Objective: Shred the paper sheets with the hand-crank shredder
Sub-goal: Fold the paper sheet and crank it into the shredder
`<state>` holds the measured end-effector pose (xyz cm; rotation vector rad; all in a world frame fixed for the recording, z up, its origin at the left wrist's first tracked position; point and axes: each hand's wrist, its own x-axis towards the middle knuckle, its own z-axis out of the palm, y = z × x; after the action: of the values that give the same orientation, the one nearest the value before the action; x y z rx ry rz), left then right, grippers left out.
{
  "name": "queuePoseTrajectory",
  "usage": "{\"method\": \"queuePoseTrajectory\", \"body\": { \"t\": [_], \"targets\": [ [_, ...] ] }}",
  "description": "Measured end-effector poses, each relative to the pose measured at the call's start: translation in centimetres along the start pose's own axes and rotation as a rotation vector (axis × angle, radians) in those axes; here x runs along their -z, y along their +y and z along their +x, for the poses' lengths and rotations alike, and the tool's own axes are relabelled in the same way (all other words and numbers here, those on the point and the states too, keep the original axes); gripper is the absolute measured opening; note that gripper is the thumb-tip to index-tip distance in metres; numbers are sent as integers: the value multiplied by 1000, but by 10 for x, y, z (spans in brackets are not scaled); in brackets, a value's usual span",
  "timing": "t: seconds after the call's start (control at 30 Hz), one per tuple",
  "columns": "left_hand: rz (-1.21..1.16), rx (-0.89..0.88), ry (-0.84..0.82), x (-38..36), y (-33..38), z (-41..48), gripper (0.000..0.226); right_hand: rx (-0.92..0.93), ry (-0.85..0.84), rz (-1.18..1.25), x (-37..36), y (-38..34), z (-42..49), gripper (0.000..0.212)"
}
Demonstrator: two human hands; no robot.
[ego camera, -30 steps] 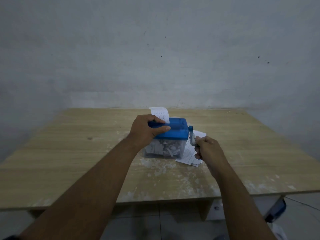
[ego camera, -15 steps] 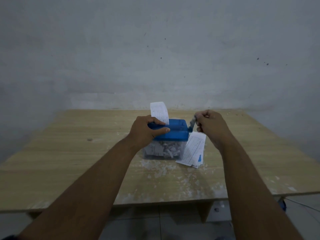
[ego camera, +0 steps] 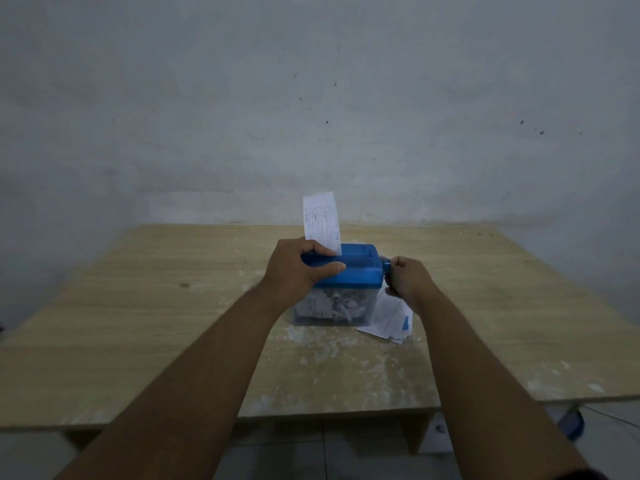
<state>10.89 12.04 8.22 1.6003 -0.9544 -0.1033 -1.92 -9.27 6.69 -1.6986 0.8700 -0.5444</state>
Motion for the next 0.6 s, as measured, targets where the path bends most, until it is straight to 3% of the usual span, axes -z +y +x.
{"method": "queuePoseTrajectory", "body": {
  "t": [0.1,0.27,0.6],
  "targets": [
    [-18,1,3,-1,2,-1,24,-33,44,24,-5,28,-20,28],
    [17,9,17,-4,2,-1,23,70,152,39,-1,36,-70,39],
    [38,32,-20,2,3,1,25,272,88,38,36,-26,-91,23]
  ]
}}
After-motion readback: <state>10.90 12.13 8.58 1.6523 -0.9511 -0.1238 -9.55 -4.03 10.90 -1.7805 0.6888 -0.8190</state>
